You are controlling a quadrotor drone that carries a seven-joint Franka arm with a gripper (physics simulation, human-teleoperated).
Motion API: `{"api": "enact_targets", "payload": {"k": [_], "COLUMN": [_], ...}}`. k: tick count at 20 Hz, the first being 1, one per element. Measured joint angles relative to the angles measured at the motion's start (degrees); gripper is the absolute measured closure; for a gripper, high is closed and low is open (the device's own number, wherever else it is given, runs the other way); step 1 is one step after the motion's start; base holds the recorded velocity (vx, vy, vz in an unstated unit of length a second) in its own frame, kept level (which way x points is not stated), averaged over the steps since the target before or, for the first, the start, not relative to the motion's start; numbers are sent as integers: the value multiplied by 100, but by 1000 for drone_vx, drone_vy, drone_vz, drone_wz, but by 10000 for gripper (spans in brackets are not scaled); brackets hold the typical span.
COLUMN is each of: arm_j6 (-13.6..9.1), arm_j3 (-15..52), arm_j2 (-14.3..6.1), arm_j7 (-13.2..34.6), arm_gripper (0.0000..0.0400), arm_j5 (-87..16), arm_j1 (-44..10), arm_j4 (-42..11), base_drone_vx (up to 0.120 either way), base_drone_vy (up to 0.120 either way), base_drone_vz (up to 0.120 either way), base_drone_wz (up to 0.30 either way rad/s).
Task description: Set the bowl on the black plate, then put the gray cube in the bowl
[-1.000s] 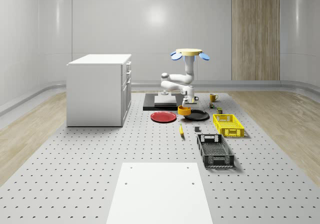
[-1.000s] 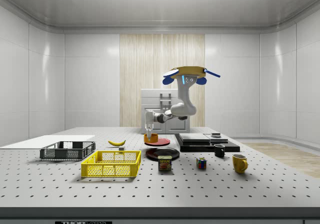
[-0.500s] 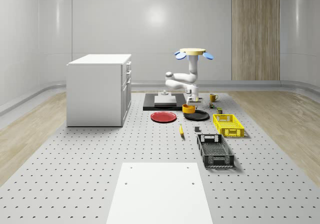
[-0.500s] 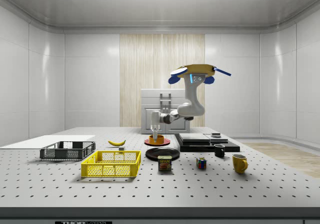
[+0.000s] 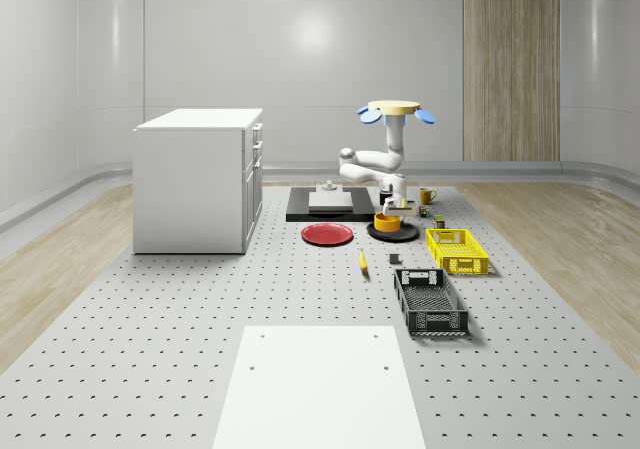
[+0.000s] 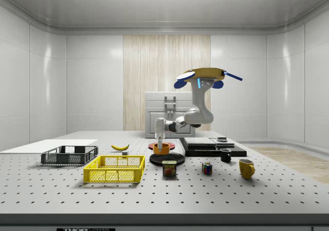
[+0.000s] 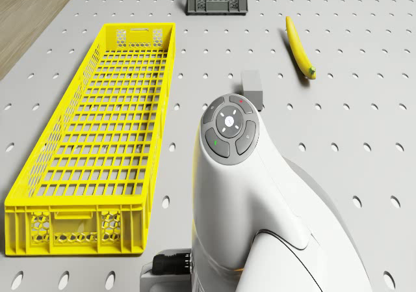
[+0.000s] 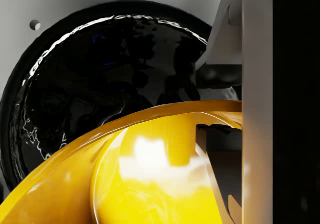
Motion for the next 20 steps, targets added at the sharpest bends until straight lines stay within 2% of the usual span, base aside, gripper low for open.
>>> {"api": "enact_targets", "payload": {"k": [4, 12, 20], "arm_j6": [4, 117, 135], "arm_j3": [0, -266, -627], "arm_j2": [-5, -14, -31], "arm_j7": [0, -58, -435], "arm_gripper": [297, 298, 298], "arm_j5": [2, -241, -600], "arm_j1": [-1, 5, 523], "arm_j4": [0, 25, -344], "base_drone_vx": [0, 0, 0], "base_drone_vy": [120, 0, 0], "base_drone_vz": [0, 0, 0], "base_drone_wz": [0, 0, 0]}}
